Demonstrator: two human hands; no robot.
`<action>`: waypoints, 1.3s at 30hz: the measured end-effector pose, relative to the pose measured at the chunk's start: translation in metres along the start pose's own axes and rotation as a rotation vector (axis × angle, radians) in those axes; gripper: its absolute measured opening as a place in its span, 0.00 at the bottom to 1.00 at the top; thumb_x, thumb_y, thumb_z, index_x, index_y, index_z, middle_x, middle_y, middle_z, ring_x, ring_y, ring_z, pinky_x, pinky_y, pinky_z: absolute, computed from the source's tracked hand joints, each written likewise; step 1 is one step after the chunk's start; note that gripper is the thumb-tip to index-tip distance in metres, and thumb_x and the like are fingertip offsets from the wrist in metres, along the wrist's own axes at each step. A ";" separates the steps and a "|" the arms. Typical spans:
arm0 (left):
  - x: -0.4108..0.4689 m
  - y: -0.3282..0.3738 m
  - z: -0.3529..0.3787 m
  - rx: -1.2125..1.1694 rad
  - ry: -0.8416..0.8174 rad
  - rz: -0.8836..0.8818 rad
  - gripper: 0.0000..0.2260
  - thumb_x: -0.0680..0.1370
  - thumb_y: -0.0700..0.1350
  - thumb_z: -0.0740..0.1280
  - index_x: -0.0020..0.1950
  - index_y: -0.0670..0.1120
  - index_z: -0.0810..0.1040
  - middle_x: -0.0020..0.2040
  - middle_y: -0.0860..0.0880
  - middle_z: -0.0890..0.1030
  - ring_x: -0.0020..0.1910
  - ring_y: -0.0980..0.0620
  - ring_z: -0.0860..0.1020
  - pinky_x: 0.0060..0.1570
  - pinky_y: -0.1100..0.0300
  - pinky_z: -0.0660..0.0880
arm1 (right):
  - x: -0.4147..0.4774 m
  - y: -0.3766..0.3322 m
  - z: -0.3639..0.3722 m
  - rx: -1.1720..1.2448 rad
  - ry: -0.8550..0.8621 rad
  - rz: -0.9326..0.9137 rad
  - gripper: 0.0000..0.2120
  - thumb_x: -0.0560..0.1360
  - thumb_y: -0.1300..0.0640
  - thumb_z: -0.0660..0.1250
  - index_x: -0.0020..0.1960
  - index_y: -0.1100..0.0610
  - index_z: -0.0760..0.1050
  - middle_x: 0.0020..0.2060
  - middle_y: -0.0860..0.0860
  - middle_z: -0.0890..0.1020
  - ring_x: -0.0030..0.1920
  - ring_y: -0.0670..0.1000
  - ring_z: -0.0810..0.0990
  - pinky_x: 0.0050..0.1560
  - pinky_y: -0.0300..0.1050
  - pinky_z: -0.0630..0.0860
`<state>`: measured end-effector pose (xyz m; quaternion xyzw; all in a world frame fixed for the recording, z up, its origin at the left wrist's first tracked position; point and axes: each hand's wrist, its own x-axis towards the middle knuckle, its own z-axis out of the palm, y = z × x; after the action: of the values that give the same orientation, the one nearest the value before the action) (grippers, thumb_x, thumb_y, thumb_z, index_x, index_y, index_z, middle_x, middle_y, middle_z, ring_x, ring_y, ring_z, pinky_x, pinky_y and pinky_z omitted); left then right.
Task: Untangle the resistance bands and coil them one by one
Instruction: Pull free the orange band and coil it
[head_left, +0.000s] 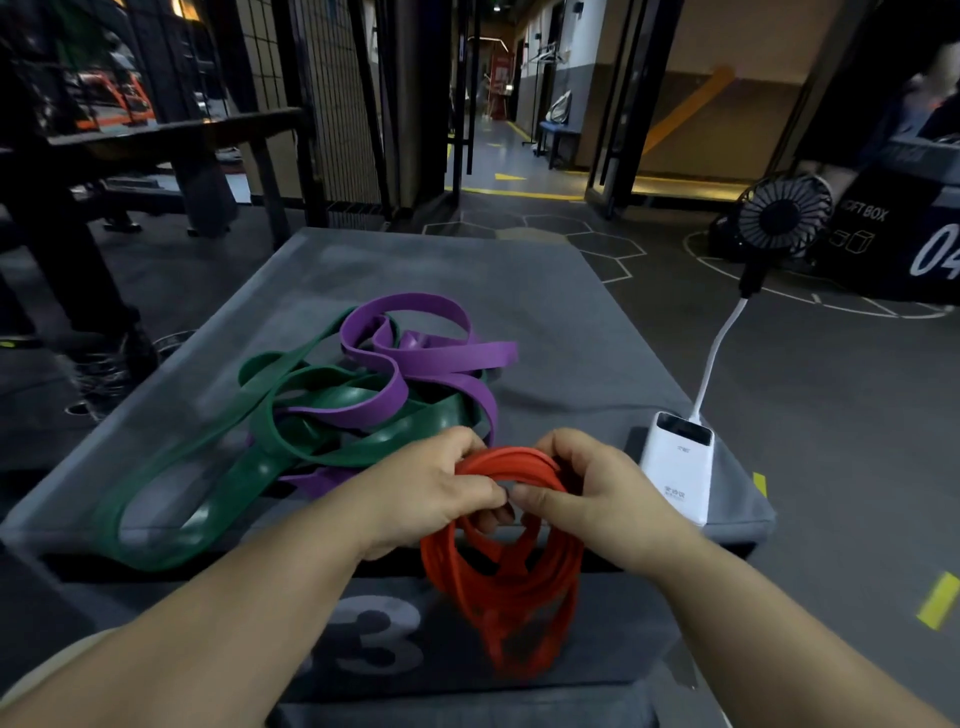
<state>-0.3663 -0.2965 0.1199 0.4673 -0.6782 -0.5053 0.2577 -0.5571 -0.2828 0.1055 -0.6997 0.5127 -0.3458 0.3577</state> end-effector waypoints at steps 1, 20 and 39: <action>0.000 0.001 -0.001 0.019 0.000 0.015 0.04 0.75 0.40 0.69 0.50 0.45 0.77 0.37 0.52 0.84 0.38 0.57 0.82 0.40 0.63 0.77 | 0.001 0.000 0.000 0.011 -0.011 0.002 0.09 0.71 0.54 0.76 0.43 0.52 0.76 0.34 0.45 0.82 0.36 0.43 0.80 0.41 0.41 0.76; -0.010 -0.001 -0.017 -0.305 -0.047 0.134 0.19 0.71 0.40 0.75 0.60 0.38 0.77 0.50 0.40 0.83 0.50 0.46 0.82 0.50 0.59 0.76 | 0.006 -0.017 0.005 0.896 -0.299 0.079 0.06 0.60 0.57 0.74 0.32 0.58 0.79 0.32 0.55 0.80 0.33 0.49 0.80 0.37 0.39 0.77; -0.200 0.032 -0.087 -0.287 0.727 0.238 0.08 0.75 0.32 0.68 0.47 0.44 0.81 0.42 0.47 0.85 0.43 0.53 0.83 0.45 0.62 0.79 | 0.031 -0.178 0.133 0.982 -0.686 -0.264 0.17 0.60 0.46 0.80 0.34 0.57 0.79 0.30 0.55 0.75 0.31 0.51 0.74 0.34 0.42 0.75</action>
<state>-0.2207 -0.1549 0.2052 0.4930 -0.5148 -0.3636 0.5997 -0.3532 -0.2543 0.1944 -0.5821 0.0580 -0.3379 0.7373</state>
